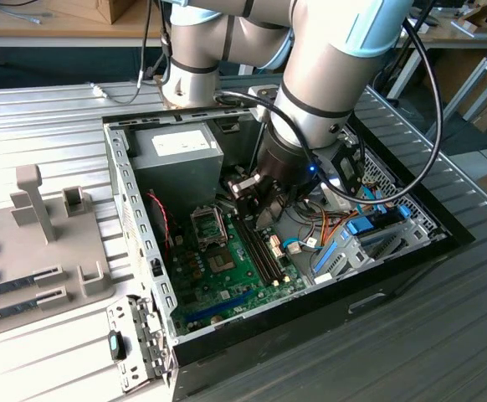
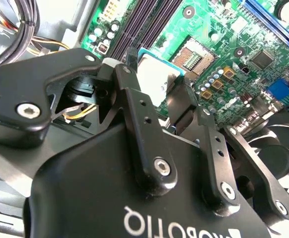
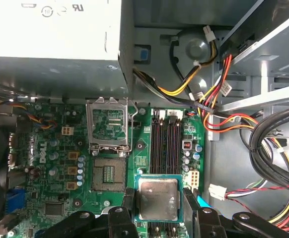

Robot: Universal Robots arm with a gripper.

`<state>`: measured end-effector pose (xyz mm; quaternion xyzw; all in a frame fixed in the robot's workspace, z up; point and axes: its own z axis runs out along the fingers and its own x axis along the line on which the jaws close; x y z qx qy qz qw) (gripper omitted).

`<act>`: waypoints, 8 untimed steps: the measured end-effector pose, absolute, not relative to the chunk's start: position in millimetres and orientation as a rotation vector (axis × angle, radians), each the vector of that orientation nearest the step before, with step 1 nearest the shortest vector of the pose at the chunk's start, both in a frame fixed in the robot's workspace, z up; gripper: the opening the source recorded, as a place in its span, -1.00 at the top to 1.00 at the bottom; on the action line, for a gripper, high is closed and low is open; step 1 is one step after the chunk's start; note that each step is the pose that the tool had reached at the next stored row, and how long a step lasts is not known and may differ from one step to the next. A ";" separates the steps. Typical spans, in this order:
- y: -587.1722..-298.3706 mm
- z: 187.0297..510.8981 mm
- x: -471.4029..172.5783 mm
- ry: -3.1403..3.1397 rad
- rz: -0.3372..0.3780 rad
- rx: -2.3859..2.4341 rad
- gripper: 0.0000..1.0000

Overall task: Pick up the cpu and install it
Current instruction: 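Place the cpu into insertion slot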

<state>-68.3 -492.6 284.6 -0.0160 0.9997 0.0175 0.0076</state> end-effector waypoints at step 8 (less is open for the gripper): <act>-492.6 284.5 -68.4 3.126 0.025 -0.050 0.05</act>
